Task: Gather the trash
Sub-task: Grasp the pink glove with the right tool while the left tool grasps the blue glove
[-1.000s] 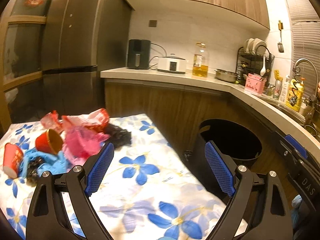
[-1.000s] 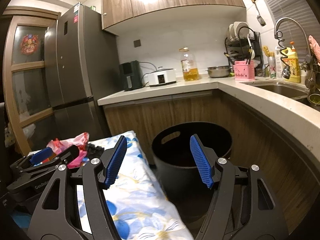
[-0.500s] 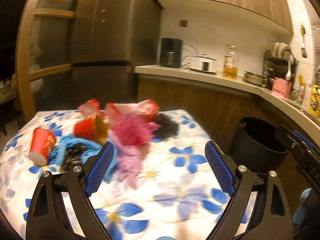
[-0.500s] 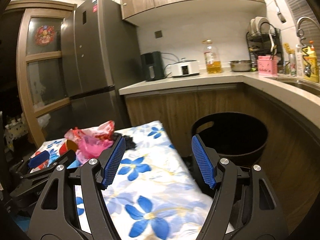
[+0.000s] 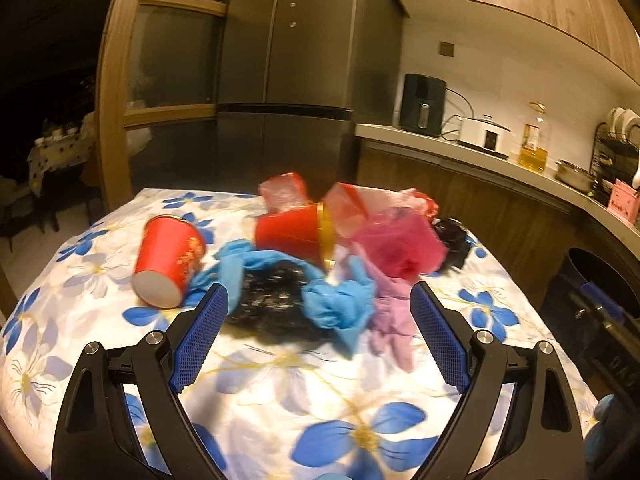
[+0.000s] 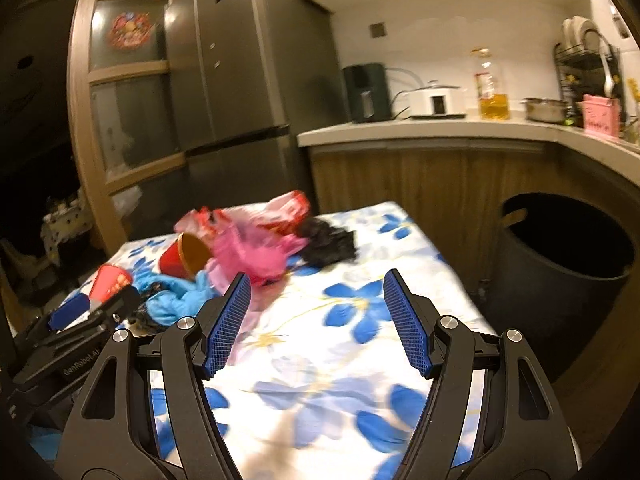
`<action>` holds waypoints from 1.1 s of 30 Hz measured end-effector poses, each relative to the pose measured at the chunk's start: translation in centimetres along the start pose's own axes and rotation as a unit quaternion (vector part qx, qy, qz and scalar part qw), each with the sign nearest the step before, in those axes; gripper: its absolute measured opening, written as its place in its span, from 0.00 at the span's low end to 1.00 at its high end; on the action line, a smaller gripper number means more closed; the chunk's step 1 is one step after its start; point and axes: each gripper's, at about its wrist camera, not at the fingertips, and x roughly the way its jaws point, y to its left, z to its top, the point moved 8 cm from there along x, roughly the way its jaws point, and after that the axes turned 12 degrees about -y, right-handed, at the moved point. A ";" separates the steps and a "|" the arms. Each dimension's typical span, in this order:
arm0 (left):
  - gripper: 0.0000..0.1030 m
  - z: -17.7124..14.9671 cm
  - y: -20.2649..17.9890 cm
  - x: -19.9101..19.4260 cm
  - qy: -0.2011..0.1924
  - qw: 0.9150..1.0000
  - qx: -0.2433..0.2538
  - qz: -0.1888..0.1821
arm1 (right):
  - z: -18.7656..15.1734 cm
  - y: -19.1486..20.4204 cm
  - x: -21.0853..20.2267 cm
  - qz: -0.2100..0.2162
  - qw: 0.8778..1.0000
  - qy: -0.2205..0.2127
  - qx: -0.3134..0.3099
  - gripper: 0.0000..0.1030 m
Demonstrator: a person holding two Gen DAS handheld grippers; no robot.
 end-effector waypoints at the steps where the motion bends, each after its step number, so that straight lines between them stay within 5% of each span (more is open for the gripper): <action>1: 0.86 0.0 0.6 0.1 -0.001 1.000 0.001 0.006 | -0.3 0.7 0.5 0.007 1.000 0.005 -0.002 0.66; 16: 0.86 0.2 5.1 0.2 -0.007 0.999 -0.006 0.033 | -5.5 5.9 8.1 0.037 0.994 0.098 -0.030 0.60; 22: 0.86 0.1 4.9 0.5 -0.008 1.000 0.000 0.025 | -7.3 6.6 9.7 0.035 0.989 0.136 -0.044 0.39; 27: 0.86 0.0 4.4 0.7 -0.010 1.000 0.007 0.018 | -7.9 6.3 10.0 0.040 0.987 0.149 -0.038 0.08; 33: 0.86 -0.2 3.0 0.9 -0.007 1.000 0.016 0.002 | -5.4 4.9 7.3 0.045 0.994 0.097 -0.018 0.03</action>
